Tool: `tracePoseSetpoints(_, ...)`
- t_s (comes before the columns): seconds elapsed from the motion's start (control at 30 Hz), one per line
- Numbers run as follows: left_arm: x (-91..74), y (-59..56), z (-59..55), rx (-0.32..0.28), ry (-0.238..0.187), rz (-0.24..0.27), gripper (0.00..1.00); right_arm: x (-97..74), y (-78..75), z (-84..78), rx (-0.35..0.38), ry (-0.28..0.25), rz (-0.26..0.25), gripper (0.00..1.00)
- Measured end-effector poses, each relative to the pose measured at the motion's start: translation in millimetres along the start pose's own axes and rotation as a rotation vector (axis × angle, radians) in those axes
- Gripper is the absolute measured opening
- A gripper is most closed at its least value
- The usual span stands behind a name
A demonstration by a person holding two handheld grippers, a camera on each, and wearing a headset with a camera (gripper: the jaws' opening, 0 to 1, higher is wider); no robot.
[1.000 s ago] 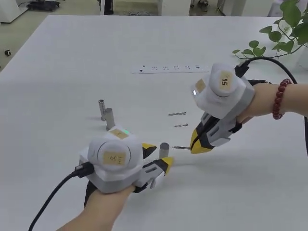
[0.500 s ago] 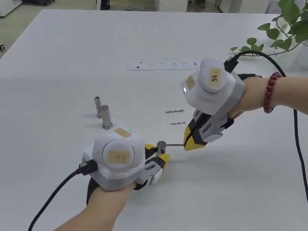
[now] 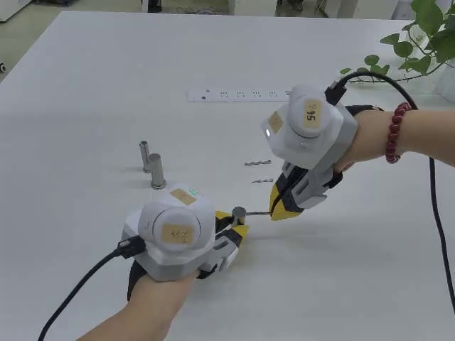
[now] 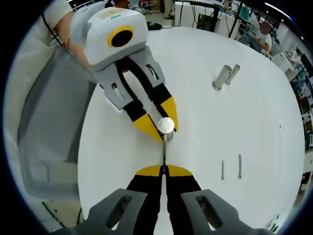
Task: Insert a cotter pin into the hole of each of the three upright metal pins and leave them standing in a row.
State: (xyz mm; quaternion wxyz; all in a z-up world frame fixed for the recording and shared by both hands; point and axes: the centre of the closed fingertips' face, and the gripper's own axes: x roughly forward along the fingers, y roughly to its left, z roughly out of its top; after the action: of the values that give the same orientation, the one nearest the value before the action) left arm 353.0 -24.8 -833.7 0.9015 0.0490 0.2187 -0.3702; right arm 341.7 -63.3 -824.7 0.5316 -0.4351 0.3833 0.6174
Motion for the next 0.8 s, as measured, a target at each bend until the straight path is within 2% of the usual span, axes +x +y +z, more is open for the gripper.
tracePoseSetpoints(0.47,1.3,-1.5,-0.8,-0.001,-0.013,-0.006,0.11,1.5,0.1,5.5,0.007,0.015,0.005,0.03)
tracePoseSetpoints(0.57,1.6,-1.9,-1.3,-0.006,-0.018,-0.010,0.11,0.8,1.5,8.9,0.040,-0.011,0.018,0.03)
tracePoseSetpoints(0.8,2.2,-1.6,-2.0,-0.016,-0.020,-0.011,0.11,1.2,2.4,10.3,0.039,-0.007,0.016,0.03)
